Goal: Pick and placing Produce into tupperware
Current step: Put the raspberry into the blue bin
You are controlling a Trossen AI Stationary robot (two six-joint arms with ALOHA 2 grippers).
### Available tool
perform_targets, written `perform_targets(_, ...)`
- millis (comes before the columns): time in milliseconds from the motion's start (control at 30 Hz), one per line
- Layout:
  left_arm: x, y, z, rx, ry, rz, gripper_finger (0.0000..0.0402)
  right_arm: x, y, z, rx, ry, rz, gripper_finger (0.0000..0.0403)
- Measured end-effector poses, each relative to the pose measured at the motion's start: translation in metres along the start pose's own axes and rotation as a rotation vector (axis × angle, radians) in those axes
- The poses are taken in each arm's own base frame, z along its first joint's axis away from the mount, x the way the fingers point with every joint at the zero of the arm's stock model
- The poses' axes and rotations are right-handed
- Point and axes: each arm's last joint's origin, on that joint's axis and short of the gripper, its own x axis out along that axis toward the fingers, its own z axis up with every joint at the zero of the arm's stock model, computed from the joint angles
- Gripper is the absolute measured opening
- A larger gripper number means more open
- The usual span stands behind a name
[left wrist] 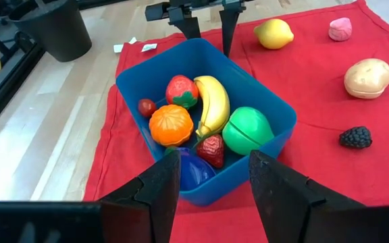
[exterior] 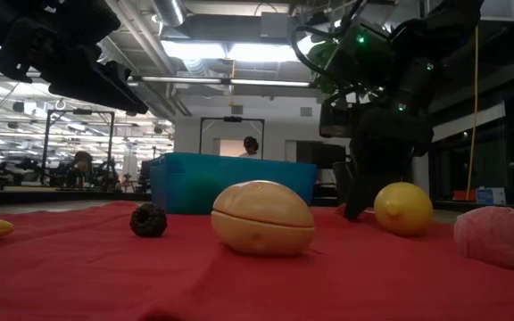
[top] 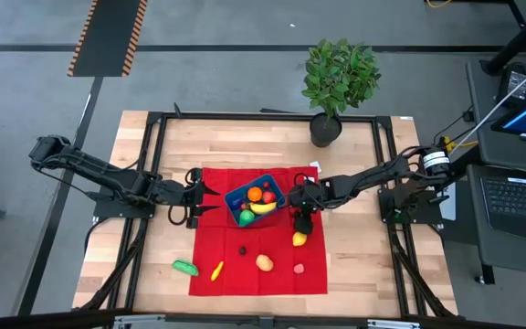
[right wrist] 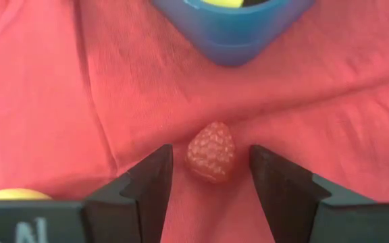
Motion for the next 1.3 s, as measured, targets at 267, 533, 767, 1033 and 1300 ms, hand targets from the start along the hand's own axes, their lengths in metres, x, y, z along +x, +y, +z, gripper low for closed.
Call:
perform_targets(267, 0.000, 0.000, 0.000, 0.000, 0.000, 0.000, 0.0168, 0.000, 0.000, 0.000, 0.000, 0.003, 0.000, 0.0191)
perform_targets(533, 0.000, 0.000, 0.000, -0.001, 0.000, 0.000, 0.0168, 0.000, -0.001, -0.003, 0.003, 0.031, -0.010, 0.0131)
perform_targets(767, 0.000, 0.000, 0.000, -0.001, 0.000, 0.000, 0.0168, 0.000, -0.002, -0.003, 0.007, 0.039, -0.010, 0.0103)
perform_targets(1033, 0.000, 0.000, 0.000, -0.002, 0.000, 0.000, 0.0168, -0.001, -0.002, -0.003, 0.006, 0.038, -0.010, 0.0105)
perform_targets(1300, 0.000, 0.000, 0.000, -0.005, 0.000, 0.000, 0.0168, -0.009, 0.003, 0.012, -0.030, 0.065, -0.022, 0.0102)
